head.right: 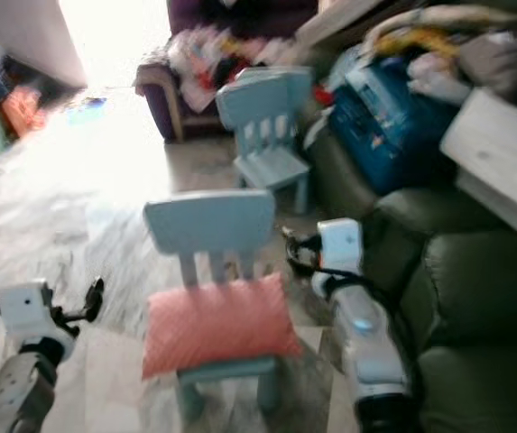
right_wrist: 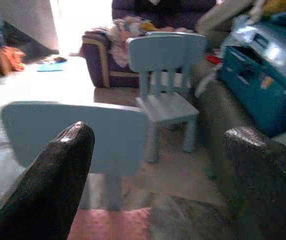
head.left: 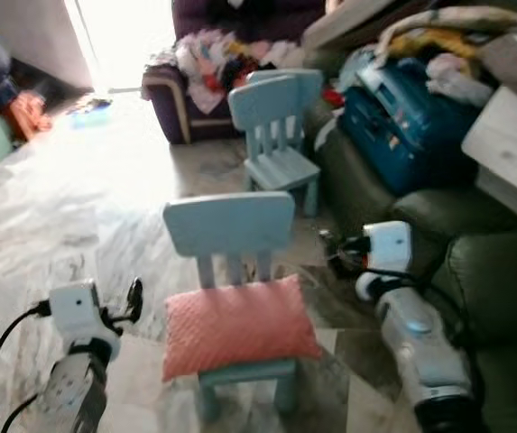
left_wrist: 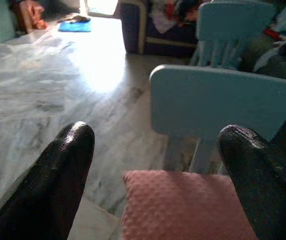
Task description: Move the pillow to the sofa
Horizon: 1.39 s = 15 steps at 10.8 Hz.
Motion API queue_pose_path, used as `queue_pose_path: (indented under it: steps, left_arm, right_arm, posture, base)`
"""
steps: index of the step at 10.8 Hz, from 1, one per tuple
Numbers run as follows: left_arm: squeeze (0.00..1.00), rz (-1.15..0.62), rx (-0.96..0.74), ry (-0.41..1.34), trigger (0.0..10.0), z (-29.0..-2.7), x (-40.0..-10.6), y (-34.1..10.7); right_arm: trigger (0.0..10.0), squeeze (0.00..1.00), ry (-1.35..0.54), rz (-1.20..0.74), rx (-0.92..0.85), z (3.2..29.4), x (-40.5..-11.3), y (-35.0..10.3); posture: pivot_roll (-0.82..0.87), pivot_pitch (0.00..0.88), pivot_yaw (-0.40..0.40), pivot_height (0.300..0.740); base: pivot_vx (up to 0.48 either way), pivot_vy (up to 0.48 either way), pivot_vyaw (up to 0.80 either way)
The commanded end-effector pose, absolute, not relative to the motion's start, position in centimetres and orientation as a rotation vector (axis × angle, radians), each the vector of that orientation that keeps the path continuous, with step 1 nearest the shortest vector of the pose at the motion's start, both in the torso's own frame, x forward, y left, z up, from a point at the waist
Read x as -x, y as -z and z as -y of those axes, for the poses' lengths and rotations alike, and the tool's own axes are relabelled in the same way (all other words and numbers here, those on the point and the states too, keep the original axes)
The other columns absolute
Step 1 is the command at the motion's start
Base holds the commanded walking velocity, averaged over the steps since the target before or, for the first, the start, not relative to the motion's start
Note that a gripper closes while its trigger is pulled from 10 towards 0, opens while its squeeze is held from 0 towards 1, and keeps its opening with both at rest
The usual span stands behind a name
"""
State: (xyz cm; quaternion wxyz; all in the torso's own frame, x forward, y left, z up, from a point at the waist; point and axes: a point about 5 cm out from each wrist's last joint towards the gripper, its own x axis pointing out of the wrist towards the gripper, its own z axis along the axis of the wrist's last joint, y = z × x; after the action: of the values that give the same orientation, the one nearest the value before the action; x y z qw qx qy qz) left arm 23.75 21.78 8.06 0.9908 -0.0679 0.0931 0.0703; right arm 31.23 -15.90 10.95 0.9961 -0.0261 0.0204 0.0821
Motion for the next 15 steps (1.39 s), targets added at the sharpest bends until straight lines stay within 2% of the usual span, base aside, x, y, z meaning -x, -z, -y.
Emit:
queue_pose_path:
  steps: [1, 7, 10, 15]
  left_arm:
    - [0.00, -0.190, 0.085, -0.164, 10.0, -22.63, -23.43, -8.08]
    - [0.00, -0.156, 0.041, -0.177, 10.0, -22.70, -23.93, -8.25]
    - [0.00, -0.137, 0.132, -0.180, 10.0, -22.52, -23.88, -8.13]
    - [0.00, -0.120, 0.170, -0.198, 10.0, -22.72, -23.74, -8.16]
  right_arm:
    - [10.0, 0.00, -0.185, -0.037, 0.037, 14.92, -31.26, -10.99]
    - [10.0, 0.00, -0.176, -0.027, 0.040, 14.95, -31.57, -11.25]
    - [10.0, 0.00, -0.190, -0.010, 0.056, 14.66, -31.74, -11.55]
    - [10.0, 0.00, -0.209, 0.006, 0.075, 14.39, -31.81, -11.74]
  posture:
    - [-0.17, 0.000, 0.041, 0.740]
    - [-0.17, 0.000, 0.042, 0.740]
    - [-0.18, 0.000, 0.040, 0.740]
    - [-0.18, 0.000, 0.034, 0.740]
  base:
    - [0.000, 0.000, 0.00]
    - [0.000, 0.000, 0.00]
    - [0.000, 0.000, 0.00]
    - [0.465, 0.000, 0.00]
